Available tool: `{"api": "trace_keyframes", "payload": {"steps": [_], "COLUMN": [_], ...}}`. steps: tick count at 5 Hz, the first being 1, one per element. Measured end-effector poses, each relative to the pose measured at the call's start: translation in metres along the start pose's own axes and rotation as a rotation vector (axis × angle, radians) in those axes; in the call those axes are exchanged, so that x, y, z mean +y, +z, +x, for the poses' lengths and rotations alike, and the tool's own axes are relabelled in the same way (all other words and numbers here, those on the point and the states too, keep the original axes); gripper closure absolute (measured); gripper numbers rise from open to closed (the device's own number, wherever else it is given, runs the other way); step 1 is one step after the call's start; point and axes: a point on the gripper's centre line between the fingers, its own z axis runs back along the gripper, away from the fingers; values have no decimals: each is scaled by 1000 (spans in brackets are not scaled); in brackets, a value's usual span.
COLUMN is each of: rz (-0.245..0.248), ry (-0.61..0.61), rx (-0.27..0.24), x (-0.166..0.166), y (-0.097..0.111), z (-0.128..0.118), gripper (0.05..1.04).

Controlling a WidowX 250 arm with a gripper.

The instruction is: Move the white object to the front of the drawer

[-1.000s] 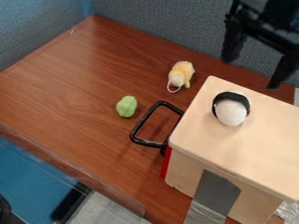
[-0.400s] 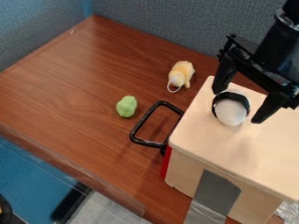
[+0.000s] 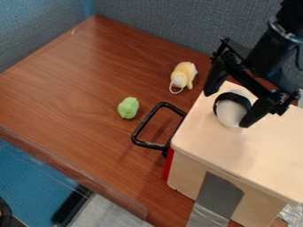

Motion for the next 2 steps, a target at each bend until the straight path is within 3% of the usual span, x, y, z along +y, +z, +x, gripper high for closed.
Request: {"api": "trace_keyframes", "payload": {"steps": [1, 2], "rz": [4, -17], "ry": [-9, 1], "rx": [6, 7], "x": [1, 7], "y": [-5, -11], "z": [-2, -1], "gripper": [415, 579]}}
